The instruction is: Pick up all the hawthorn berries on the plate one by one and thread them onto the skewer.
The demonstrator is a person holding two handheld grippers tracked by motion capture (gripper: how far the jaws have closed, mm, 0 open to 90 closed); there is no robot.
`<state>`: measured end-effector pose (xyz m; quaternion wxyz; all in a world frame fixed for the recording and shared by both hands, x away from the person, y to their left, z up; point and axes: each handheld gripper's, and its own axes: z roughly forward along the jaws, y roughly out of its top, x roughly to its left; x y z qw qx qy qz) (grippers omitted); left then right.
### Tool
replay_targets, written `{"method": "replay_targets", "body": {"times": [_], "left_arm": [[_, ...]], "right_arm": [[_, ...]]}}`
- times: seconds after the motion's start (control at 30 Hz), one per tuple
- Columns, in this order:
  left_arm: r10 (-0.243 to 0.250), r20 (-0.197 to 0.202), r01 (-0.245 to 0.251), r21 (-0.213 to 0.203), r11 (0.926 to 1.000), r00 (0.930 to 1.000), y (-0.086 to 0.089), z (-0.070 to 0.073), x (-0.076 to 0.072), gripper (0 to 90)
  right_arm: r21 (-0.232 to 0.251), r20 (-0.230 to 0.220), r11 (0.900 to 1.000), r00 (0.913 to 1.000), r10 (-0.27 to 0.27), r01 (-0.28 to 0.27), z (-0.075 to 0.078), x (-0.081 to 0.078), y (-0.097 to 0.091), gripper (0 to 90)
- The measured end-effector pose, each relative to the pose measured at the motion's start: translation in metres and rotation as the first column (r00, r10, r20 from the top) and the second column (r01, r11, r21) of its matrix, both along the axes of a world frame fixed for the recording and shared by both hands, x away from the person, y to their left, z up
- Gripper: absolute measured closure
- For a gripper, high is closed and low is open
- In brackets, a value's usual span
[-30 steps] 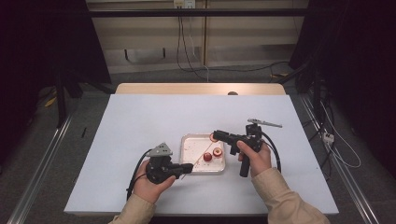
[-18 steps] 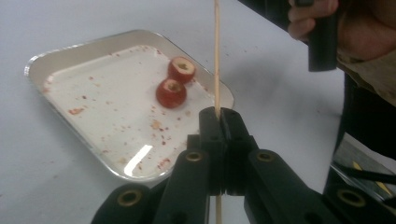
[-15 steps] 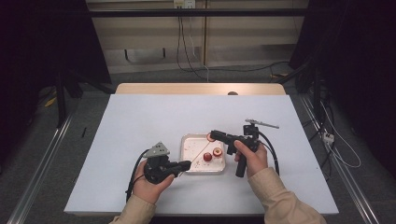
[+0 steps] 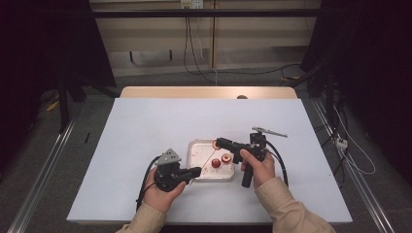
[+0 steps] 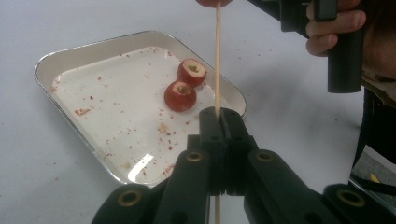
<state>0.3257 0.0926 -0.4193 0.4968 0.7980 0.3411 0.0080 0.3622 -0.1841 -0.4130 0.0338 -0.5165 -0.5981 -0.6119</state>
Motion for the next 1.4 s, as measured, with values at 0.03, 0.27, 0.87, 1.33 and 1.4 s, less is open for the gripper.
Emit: {"method": "replay_targets", "body": {"times": [0.03, 0.27, 0.87, 1.33, 1.4], "left_arm": [[0.005, 0.002, -0.005, -0.003, 1.0000, 1.0000, -0.001, 0.000, 0.000, 89.6], [0.015, 0.005, -0.015, -0.004, 0.9999, 0.9999, -0.005, 0.000, -0.001, 89.7], [0.018, 0.025, -0.018, 0.012, 0.9998, 0.9995, -0.005, 0.001, -0.001, 89.6], [0.007, 0.013, -0.008, 0.034, 0.9994, 0.9999, -0.006, 0.002, -0.003, 89.8], [0.013, 0.019, -0.013, 0.013, 0.9998, 0.9997, -0.004, 0.001, -0.004, 89.7]], "right_arm": [[-0.007, 0.003, 1.0000, 1.0000, -0.002, 0.002, 0.000, 0.000, 0.000, 74.0], [-0.016, 0.015, 0.9998, 0.9999, -0.009, 0.009, 0.001, -0.003, 0.002, 74.0], [0.011, -0.026, 0.9999, 0.9996, -0.005, 0.006, -0.004, -0.004, 0.001, 60.1], [0.017, -0.003, 0.9995, 0.9997, -0.026, 0.026, 0.000, -0.005, -0.001, 74.4], [0.028, 0.039, 0.9945, 0.9940, -0.102, 0.101, 0.005, -0.003, -0.008, 74.4]]}}
